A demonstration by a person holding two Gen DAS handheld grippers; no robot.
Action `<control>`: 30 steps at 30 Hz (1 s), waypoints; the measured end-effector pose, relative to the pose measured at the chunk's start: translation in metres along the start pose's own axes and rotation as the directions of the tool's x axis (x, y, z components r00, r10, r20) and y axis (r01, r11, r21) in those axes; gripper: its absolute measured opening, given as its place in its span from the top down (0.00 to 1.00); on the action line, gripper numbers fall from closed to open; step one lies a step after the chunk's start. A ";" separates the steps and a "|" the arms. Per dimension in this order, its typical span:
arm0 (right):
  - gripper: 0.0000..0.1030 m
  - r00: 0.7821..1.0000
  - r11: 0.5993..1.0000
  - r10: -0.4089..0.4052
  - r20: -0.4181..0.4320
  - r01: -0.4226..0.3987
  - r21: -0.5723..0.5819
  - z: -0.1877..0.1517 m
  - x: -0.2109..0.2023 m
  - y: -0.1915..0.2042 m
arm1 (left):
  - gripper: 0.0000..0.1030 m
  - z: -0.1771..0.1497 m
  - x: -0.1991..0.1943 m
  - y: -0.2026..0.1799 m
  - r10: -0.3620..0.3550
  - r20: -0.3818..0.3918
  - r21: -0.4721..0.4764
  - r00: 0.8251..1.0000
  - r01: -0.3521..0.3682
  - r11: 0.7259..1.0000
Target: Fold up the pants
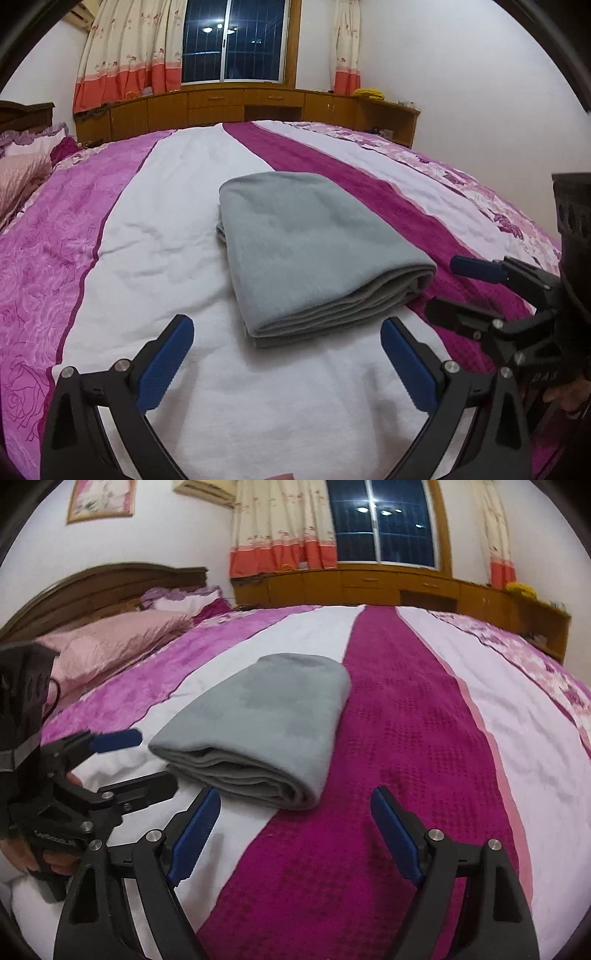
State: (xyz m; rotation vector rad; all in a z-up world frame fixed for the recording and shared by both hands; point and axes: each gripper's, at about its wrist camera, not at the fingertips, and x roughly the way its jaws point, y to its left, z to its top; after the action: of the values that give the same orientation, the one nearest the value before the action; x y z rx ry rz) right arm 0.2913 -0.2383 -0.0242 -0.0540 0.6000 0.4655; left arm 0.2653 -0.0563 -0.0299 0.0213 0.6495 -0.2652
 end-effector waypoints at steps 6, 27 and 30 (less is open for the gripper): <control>0.24 1.000 1.000 -0.013 0.010 0.014 -0.012 -0.002 -0.003 0.003 | 0.00 0.000 0.004 -0.001 0.011 -0.013 -0.002 1.000 -0.011 1.000; 0.24 1.000 1.000 -0.023 -0.014 0.024 0.011 -0.003 -0.001 -0.002 | 0.00 -0.001 0.005 -0.002 0.008 -0.013 0.010 1.000 -0.008 1.000; 0.24 1.000 1.000 -0.026 -0.011 0.026 -0.002 -0.003 -0.002 0.001 | 0.00 -0.001 0.004 -0.003 0.014 -0.010 0.010 1.000 -0.014 1.000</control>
State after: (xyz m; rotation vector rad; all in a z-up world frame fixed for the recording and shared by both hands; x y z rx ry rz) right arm 0.2878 -0.2389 -0.0258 -0.0659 0.6090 0.4408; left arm 0.2671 -0.0598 -0.0330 0.0365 0.6581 -0.2551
